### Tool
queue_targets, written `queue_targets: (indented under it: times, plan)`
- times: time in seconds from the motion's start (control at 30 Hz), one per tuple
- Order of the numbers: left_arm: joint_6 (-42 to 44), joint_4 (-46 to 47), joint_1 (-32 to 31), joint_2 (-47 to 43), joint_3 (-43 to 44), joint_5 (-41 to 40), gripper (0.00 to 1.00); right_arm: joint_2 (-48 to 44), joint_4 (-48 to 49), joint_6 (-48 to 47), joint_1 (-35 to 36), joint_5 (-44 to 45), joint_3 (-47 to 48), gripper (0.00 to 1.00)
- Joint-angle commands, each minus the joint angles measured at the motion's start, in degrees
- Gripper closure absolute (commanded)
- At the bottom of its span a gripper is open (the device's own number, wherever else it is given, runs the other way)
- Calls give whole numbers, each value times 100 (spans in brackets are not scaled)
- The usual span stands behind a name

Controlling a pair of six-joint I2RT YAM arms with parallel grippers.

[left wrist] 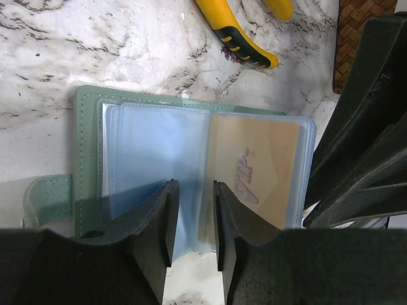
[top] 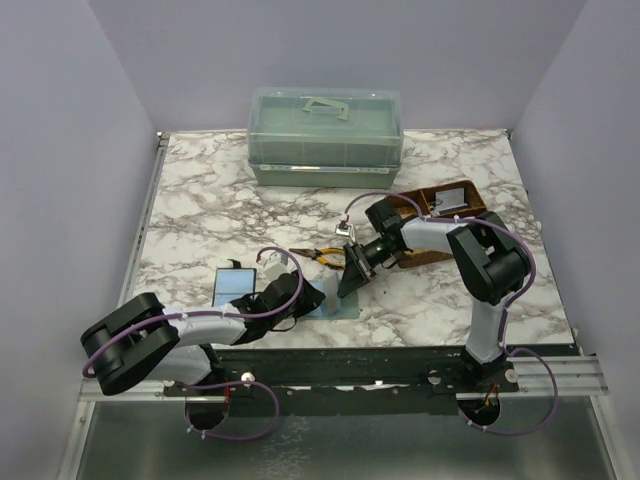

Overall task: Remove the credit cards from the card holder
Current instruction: Remove the credit card from the card holder.

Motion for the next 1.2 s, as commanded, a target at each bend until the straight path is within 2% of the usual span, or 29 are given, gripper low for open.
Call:
queue_targets:
  times: [0.0,0.3,0.5,0.63,0.87,1.0,1.17]
  plan:
    - [77,-940,34,256,-291,195,64,119,-27,-78,129,11,39,76]
    - [55,-839,53,270,-317,262,63,209,-109,-141,170,654,97,82]
    - [-42,-685,141,-51,-471,371,55,200,-60,-115,248,940,88,84]
    - [-100,-560,281,-375,-661,518,54,196,-27,-94,324,1123,97,87]
    - [-7,-239,432,-840,-831,842,32,138,46,-58,394,1359,80,87]
    - [87,-184,481,-691,-786,999,30,146,90,13,403,1408,84,86]
    - [133,123,499,-49,-675,1231,30,204,84,93,433,1482,114,83]
